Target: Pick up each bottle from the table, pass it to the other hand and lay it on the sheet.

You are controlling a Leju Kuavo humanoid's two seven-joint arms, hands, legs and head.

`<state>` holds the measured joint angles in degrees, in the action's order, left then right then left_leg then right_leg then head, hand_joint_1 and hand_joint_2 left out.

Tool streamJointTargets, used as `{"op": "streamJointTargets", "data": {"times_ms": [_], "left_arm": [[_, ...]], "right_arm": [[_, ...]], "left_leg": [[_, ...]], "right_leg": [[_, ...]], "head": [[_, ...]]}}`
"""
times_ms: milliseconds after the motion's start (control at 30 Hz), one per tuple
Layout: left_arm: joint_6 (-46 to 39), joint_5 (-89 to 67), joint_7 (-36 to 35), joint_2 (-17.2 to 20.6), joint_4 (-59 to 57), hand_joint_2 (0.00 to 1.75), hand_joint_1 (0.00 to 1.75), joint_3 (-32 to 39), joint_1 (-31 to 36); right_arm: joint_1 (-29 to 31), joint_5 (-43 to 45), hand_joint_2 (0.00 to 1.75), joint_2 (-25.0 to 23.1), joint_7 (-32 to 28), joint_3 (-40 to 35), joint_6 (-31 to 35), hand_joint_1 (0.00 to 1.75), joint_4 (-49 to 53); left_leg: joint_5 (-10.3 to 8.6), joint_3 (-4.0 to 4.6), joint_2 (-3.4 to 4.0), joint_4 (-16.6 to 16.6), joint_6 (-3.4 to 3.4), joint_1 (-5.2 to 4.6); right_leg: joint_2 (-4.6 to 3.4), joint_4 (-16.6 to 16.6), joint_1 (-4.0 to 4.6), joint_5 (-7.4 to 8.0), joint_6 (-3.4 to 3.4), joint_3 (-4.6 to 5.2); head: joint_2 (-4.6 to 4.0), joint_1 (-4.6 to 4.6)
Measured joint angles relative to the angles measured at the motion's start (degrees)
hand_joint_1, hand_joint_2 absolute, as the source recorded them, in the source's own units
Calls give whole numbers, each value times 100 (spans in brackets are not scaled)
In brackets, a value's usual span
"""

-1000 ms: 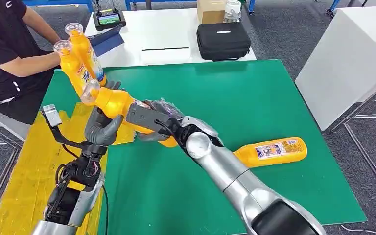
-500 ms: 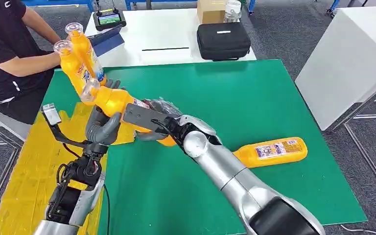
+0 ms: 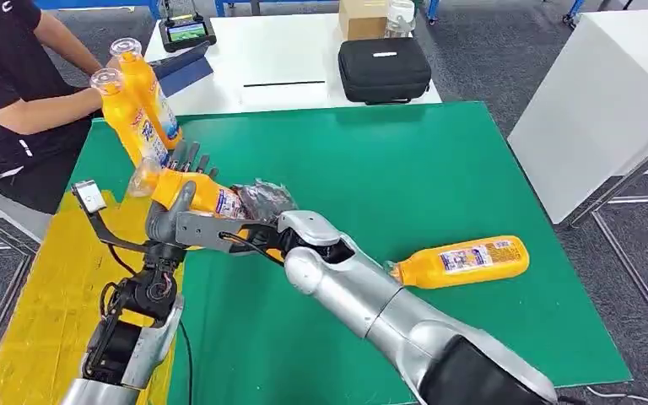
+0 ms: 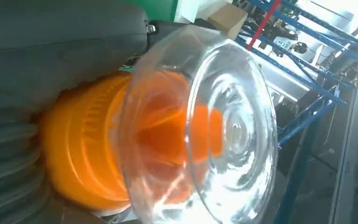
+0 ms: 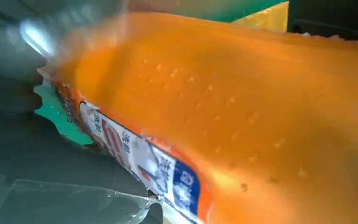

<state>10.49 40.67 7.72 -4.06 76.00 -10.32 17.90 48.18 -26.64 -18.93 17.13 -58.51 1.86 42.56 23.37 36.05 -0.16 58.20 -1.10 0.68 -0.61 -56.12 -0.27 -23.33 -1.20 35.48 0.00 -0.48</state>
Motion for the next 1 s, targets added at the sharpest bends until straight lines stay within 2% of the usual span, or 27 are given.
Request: {"op": "streamJointTargets", "data": {"times_ms": [33, 67, 100, 133, 167, 733, 800, 833, 1000], "left_arm": [[0, 13, 2, 2, -7, 175, 0, -2, 0], [0, 22, 2, 0, -7, 175, 10, 0, 0], [0, 24, 0, 0, -9, 175, 59, -2, -1], [0, 24, 0, 0, -9, 175, 150, -2, -1], [0, 24, 0, 0, -9, 175, 175, -2, 0], [-24, 90, -9, -26, -57, 175, 175, -9, 22], [-24, 92, 6, -26, -61, 175, 175, -9, 23], [-24, 96, 13, -26, -66, 175, 175, -9, 24], [-22, 81, 61, -26, -72, 175, 175, -11, 36]], "right_arm": [[41, 22, 175, 9, 7, -49, 2, 175, -5], [70, 44, 175, 24, 13, -98, 2, 175, -7], [87, 66, 175, 26, 22, -127, 2, 175, -7], [100, 72, 175, 29, 26, -151, 2, 175, -7], [110, 79, 175, 31, 29, -166, 2, 175, -11], [199, 365, 175, 50, 241, -424, 68, 175, -15], [212, 385, 175, 50, 258, -455, 70, 0, -15], [219, 387, 0, 50, 271, -468, 70, 0, -15], [226, 175, 0, 55, 308, -601, 266, 0, -44]], "left_leg": [[0, 0, -1, 0, 0, 0], [0, 0, 0, 1, 0, 0], [0, 0, 0, 1, 0, -1], [0, 0, 0, 1, 0, -1], [0, 0, 0, 2, 0, -1], [0, 0, 3, 2, 0, 0], [0, 0, 3, 2, 0, 0], [0, 0, 3, 2, 0, 0], [0, 0, 3, 2, 0, 0]], "right_leg": [[0, 0, 0, 0, 0, -1], [0, 0, 0, 1, 0, -1], [0, 0, -1, 1, -1, -1], [0, 0, -1, 1, -1, 0], [0, 0, -1, 1, -1, 0], [-1, 0, 0, 1, -1, 3], [-1, 0, 0, 1, -1, 3], [-2, 0, 0, 1, -1, 2], [-1, 0, 0, 1, -1, 3]], "head": [[0, 7], [0, 2], [0, 4], [0, 0], [0, 7], [0, 4], [0, 4], [0, 4], [0, 6]]}}
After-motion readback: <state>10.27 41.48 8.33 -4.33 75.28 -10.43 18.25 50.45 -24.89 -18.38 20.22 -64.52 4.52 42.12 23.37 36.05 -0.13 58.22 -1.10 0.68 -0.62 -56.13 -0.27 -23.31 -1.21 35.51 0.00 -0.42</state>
